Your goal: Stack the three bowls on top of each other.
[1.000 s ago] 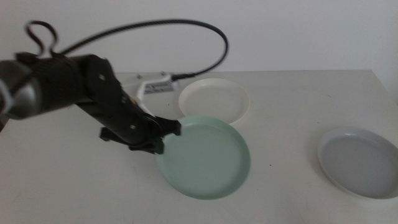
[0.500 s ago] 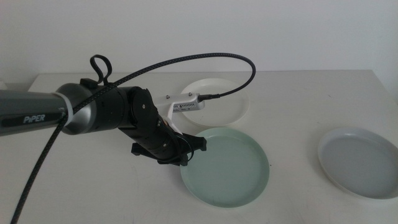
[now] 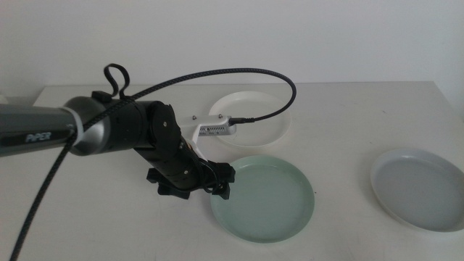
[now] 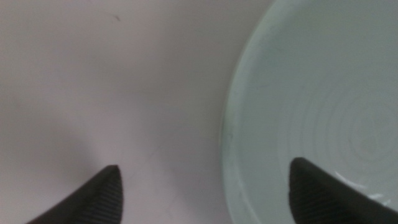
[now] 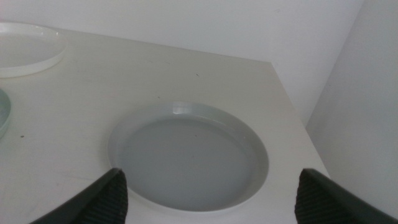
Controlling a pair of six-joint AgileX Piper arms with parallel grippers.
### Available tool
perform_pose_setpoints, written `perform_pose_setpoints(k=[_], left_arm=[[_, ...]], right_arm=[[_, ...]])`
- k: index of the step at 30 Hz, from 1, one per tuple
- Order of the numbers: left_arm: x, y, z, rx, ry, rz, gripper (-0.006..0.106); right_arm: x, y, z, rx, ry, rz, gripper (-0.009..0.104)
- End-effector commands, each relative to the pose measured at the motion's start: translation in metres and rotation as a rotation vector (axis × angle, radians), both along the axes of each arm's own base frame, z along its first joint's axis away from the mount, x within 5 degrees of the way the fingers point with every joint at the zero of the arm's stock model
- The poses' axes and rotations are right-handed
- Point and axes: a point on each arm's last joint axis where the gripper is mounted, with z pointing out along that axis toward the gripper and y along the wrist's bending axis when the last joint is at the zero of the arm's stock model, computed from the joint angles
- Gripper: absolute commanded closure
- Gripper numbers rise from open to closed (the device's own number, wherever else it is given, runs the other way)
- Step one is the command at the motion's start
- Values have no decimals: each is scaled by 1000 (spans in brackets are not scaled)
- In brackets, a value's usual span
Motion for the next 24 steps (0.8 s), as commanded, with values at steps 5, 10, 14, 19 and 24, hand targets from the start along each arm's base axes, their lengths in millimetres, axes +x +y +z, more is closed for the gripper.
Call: perform_pose_setpoints(k=[5, 10, 14, 19, 24], left_arm=[[-1, 13, 74, -71, -235, -10, -5], [8, 43, 116, -101, -348, 113, -5], [22, 52, 139, -60, -388, 108, -5], [47, 48, 158, -5, -449, 108, -5], [84, 38, 155, 42, -458, 96, -5]], right_arm=[[-1, 0, 11, -18, -107, -2, 19], [-1, 0, 11, -18, -107, -2, 19], [-1, 0, 11, -18, -107, -2, 19], [-1, 0, 11, -18, -107, -2, 19], [-1, 0, 11, -18, -107, -2, 19]])
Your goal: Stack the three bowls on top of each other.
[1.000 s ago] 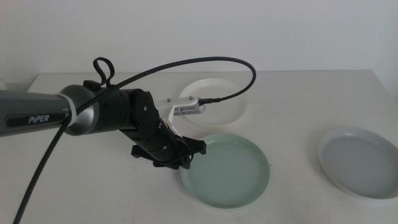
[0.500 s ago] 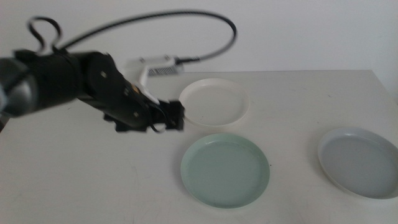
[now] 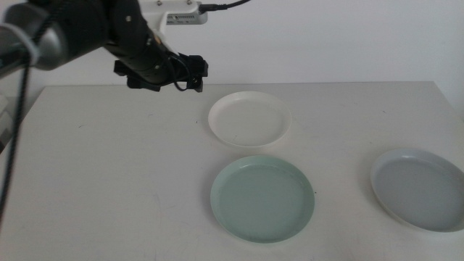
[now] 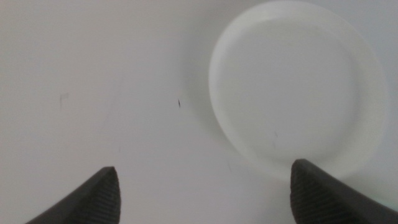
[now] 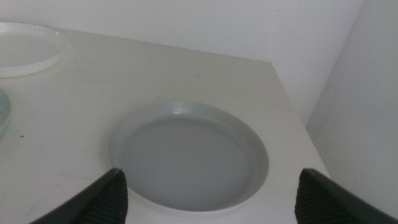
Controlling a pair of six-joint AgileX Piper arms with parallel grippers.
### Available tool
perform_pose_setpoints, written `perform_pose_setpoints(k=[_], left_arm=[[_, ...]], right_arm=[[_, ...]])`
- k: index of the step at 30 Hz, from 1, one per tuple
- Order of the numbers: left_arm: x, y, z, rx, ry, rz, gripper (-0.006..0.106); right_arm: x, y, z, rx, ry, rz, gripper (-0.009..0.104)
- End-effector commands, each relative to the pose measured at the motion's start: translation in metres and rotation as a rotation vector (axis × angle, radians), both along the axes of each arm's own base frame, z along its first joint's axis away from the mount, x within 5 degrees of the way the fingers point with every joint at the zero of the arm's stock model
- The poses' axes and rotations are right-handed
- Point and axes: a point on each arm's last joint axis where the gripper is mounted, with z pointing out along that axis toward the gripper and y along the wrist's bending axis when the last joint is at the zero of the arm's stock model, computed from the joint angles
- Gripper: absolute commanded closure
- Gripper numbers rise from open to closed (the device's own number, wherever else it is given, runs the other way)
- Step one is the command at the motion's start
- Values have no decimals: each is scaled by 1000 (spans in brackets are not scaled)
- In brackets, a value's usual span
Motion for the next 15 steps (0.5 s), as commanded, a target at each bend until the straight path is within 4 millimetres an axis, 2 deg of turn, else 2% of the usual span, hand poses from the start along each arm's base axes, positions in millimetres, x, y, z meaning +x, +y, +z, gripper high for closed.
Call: perform_pose_setpoints(k=[1, 4, 8, 15], left_arm=[[15, -4, 26, -30, -107, 11, -5], [39, -12, 11, -34, -104, 16, -5], [67, -22, -19, -34, -75, 30, -4], [90, -32, -71, -43, -25, 48, -4]], right_arm=[[-1, 0, 11, -18, -107, -2, 19], [-1, 0, 11, -18, -107, -2, 19], [-1, 0, 11, -18, -107, -2, 19], [-1, 0, 11, -18, -107, -2, 19]])
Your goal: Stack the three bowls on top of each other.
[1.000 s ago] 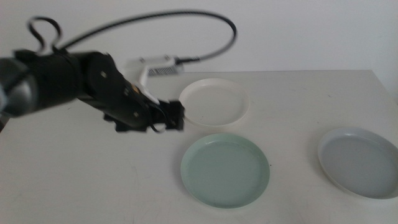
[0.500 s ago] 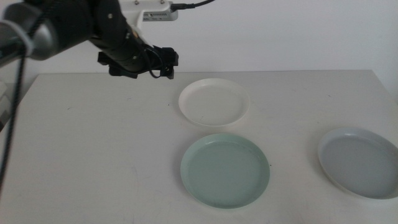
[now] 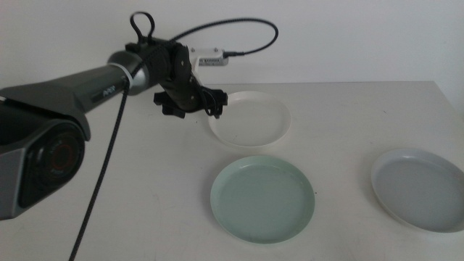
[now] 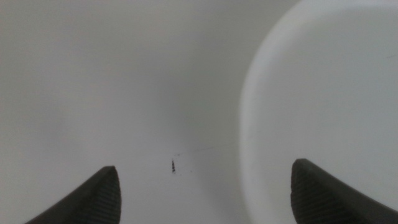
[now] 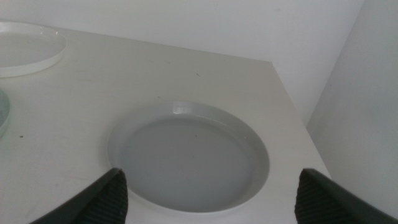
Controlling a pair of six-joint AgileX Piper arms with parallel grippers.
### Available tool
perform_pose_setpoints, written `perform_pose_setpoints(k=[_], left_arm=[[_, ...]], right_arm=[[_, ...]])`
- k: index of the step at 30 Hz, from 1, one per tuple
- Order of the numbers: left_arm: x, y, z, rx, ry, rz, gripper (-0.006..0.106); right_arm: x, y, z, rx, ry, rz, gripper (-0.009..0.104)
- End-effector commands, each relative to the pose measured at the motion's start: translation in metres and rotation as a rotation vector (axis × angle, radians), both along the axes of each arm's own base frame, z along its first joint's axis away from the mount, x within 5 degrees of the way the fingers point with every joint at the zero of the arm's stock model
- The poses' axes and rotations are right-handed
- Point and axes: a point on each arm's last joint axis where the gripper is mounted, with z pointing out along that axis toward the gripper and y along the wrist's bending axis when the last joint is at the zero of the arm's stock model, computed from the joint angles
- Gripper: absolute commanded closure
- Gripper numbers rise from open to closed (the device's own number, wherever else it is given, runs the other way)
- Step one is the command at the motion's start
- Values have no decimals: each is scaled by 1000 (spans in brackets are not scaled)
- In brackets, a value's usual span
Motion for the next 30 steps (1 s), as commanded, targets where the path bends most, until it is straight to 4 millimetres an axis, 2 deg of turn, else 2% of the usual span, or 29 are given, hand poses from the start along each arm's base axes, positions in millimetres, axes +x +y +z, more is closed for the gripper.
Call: perform_pose_setpoints(k=[1, 7, 10, 13, 20, 21, 25, 30], left_arm=[[6, -2, 37, -73, -127, 19, -4], [10, -6, 12, -102, -85, 33, -4], [11, -7, 4, -100, -71, 23, 5], [10, -8, 3, -105, -64, 26, 26], [10, -8, 3, -113, -54, 27, 94], [10, -8, 3, -104, -57, 21, 100], [10, -4, 18, -47, -89, -4, 100], [1, 1, 66, -34, -168, -19, 100]], right_arm=[[-1, 0, 11, -18, -107, -2, 19], [-1, 0, 11, -18, -107, -2, 19], [-1, 0, 11, -18, -107, -2, 19], [-1, 0, 11, -18, -107, -2, 19], [-1, 0, 11, -18, -107, -2, 19], [-1, 0, 11, -18, -107, -2, 19], [-1, 0, 11, -18, -107, -2, 19], [-1, 0, 11, -18, -107, -2, 19]])
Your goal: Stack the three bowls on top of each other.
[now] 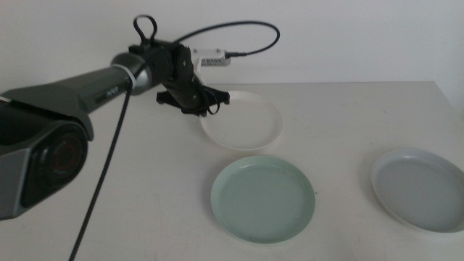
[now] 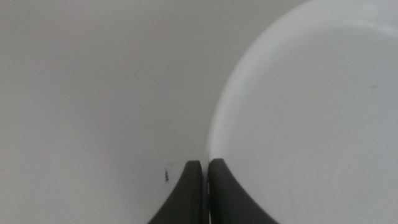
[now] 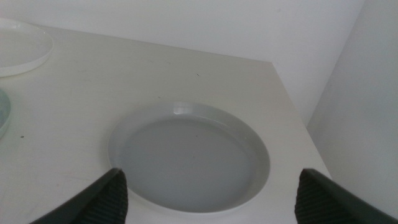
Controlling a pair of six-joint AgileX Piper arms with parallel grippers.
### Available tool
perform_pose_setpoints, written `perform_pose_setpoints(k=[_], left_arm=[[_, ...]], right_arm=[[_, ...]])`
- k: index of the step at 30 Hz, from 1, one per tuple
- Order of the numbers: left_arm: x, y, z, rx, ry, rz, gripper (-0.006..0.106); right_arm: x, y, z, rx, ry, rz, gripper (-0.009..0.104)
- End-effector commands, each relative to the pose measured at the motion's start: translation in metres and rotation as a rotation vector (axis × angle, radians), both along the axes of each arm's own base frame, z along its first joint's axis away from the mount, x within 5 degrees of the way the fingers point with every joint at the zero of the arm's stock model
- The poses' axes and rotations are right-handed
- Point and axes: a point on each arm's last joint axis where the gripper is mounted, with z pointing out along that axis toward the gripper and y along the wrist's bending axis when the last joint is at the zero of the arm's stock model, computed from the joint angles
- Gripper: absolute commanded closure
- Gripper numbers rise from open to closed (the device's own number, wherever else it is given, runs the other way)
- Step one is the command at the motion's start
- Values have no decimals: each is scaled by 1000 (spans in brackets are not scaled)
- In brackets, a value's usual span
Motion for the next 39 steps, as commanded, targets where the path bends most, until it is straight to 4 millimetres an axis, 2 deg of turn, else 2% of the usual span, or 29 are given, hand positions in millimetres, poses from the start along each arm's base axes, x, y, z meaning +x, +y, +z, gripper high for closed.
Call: perform_pose_setpoints(k=[1, 6, 10, 12, 18, 23, 30, 39], left_arm=[[-8, 5, 82, -26, -184, -18, 100], [-37, 5, 139, -52, -295, -45, 100], [-74, 1, 167, -71, -383, -81, 100], [-95, 0, 170, -100, -394, -83, 100], [-150, 1, 149, -157, -347, -85, 100], [-173, -1, 116, -177, -262, -67, 100], [-183, -2, 80, -208, -186, -38, 100], [-181, -9, 46, -203, -83, -7, 100]], right_arm=[[-1, 0, 11, -18, -107, -2, 19], [-1, 0, 11, -18, -107, -2, 19], [-1, 0, 11, -18, -107, -2, 19], [-1, 0, 11, -18, -107, -2, 19], [-1, 0, 11, -18, -107, -2, 19], [-1, 0, 11, -18, -107, -2, 19], [-1, 0, 11, -18, -107, -2, 19], [-1, 0, 11, -18, -107, -2, 19]])
